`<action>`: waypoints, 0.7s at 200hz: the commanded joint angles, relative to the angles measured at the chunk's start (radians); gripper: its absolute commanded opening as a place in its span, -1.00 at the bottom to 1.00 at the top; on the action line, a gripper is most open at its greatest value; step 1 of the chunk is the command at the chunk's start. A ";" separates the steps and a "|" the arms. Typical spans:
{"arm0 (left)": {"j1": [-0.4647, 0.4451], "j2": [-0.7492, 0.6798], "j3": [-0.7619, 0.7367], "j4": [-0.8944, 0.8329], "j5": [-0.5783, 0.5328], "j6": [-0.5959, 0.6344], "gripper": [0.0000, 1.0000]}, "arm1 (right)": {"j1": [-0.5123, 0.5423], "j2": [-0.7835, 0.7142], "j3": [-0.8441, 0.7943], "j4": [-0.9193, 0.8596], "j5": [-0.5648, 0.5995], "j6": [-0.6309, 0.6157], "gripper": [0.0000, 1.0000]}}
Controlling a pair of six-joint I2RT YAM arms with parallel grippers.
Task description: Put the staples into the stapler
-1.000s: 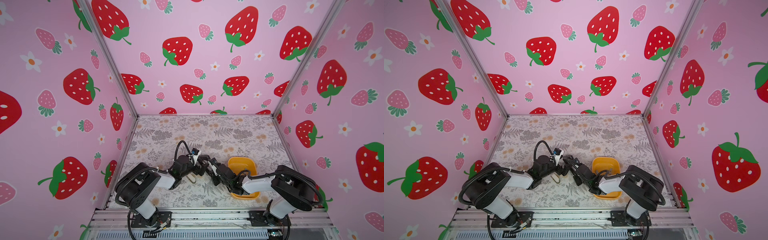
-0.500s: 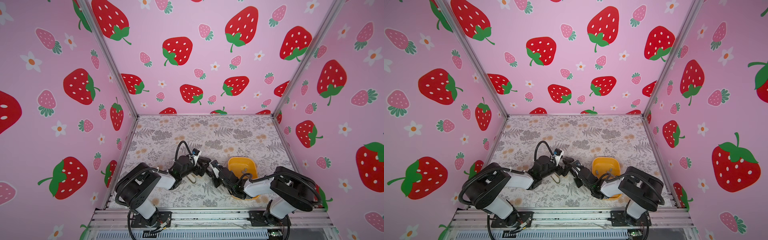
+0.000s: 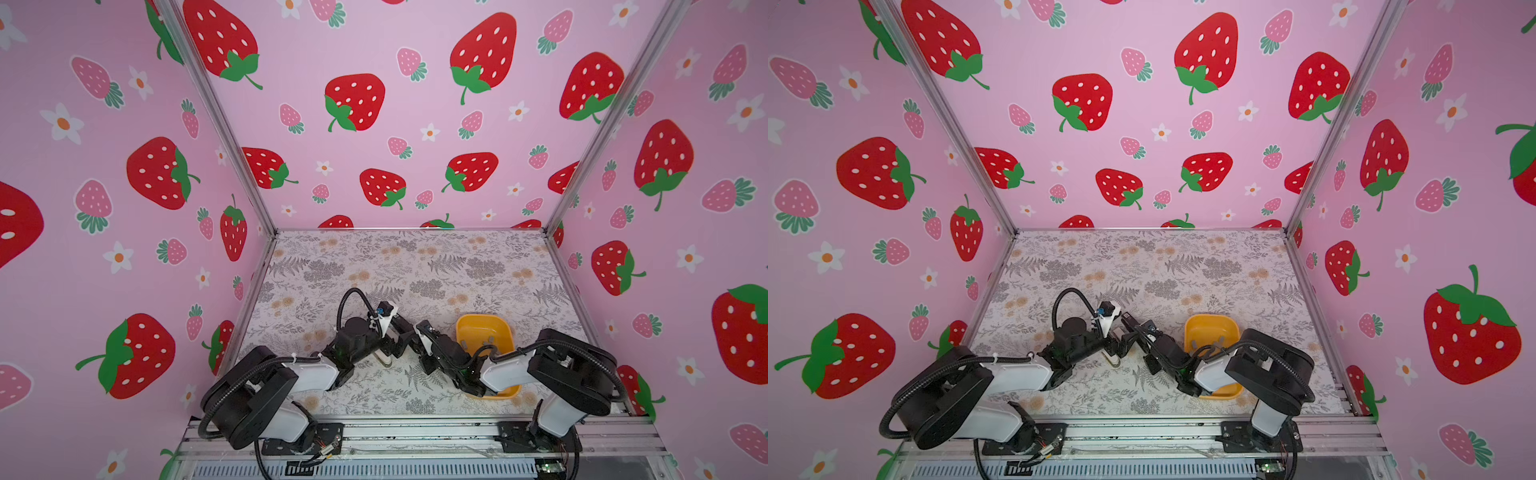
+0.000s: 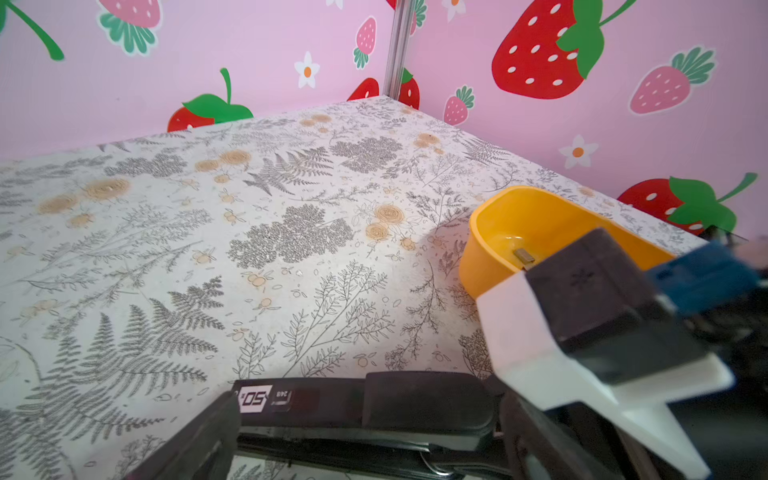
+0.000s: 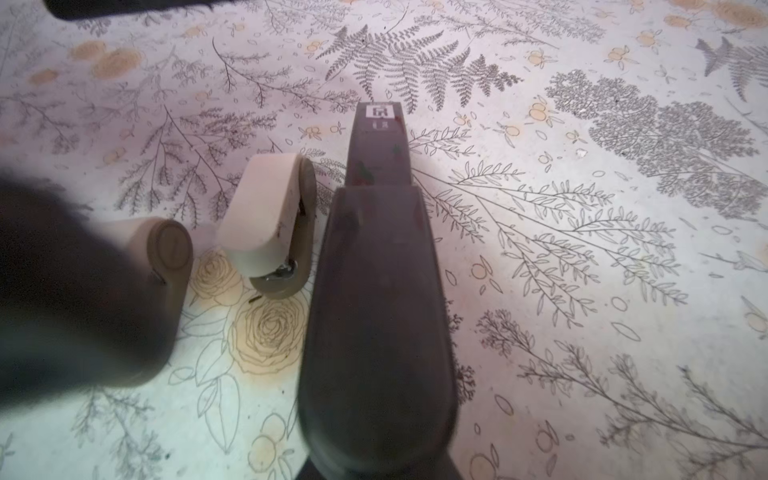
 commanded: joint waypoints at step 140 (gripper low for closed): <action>-0.002 -0.001 0.148 -0.200 -0.233 -0.046 0.98 | 0.023 -0.235 0.030 -0.126 0.036 -0.019 -0.30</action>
